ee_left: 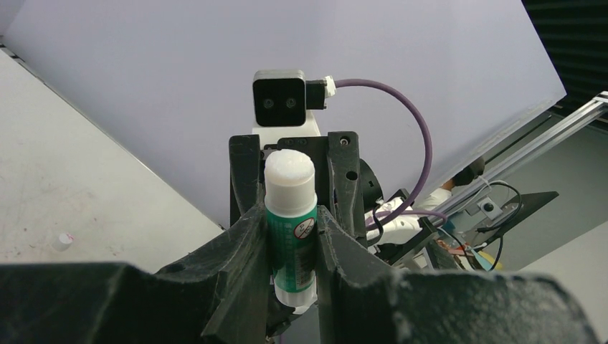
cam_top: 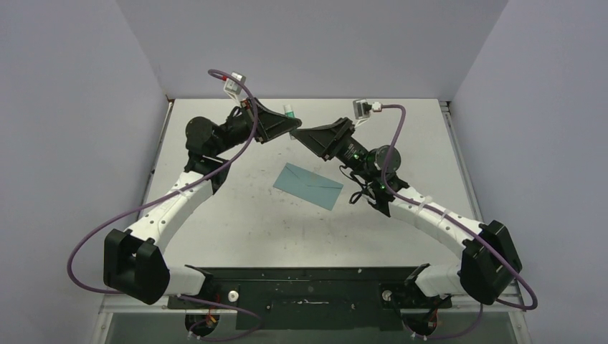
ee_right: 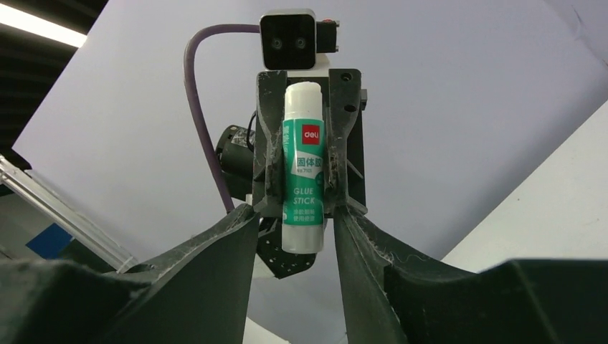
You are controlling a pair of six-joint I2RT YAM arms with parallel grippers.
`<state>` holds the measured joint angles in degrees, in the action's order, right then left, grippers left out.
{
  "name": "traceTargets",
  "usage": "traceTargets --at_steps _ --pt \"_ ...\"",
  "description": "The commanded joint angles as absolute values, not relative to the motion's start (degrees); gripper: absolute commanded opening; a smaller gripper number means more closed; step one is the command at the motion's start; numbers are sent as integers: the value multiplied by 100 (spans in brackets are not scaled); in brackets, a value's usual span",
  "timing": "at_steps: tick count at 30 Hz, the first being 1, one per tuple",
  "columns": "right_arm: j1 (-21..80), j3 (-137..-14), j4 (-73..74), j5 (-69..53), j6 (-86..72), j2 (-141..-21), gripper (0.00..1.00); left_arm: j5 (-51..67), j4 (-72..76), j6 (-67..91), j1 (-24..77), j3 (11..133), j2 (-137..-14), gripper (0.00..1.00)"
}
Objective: Place the letter into the envelope and seal it
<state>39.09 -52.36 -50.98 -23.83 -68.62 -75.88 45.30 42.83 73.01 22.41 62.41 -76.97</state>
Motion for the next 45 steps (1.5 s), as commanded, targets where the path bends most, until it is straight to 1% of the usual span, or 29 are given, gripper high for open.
traceTargets --at_steps 1,6,8,11,13,18,19,21,23,26,29,33,39,42,45 --pt "3970 -5597 -5490 -2701 -6914 -7718 42 4492 4638 7232 2250 6466 -7529 0" --pt "4018 -5602 -5505 -2849 -6868 -7792 43 4377 4461 7152 2250 6512 -7535 0" --pt "4017 -5562 -5511 -2827 -6864 -7766 42 4338 4409 7129 2250 6506 -7539 0" --pt "4020 -5508 -5439 -2792 -6827 -7705 35 4317 4331 7088 2250 6504 -7533 0" --pt "4023 -5475 -5414 -2766 -6802 -7663 24 4312 4272 7047 2252 6504 -7533 0" --pt "4021 -5488 -5148 -2769 -6641 -7597 6 4274 4218 7025 2254 6469 -7518 0" --pt "4023 -5546 -5022 -2781 -6489 -7584 5 4264 4187 7012 2253 6469 -7521 0" --pt "4036 -5757 -4297 -2821 -5934 -7561 5 4208 4077 6938 2251 6481 -7500 0" --pt "4095 -6096 -3099 -2677 -4951 -7528 5 4103 3798 6801 2250 6515 -7469 0" --pt "4367 -6770 -1103 -1725 -3069 -7572 5 3848 3138 6537 2250 6616 -7455 0" --pt "4683 -7193 36 -362 -1828 -7670 5 3508 2439 6238 2267 6841 -7472 0" --pt "4933 -7427 729 1284 -1232 -7832 5 3128 1479 5814 2329 7267 -7530 0" --pt "5677 -8377 1944 4056 -1232 -8572 5 2444 87 5418 2364 7744 -7593 0" --pt "5884 -8582 2169 4469 -1232 -8751 5 2217 -531 5354 2364 7987 -7627 0" --pt "5950 -8586 2164 4106 -1232 -8729 5 2203 -823 5313 2358 8171 -7631 0"
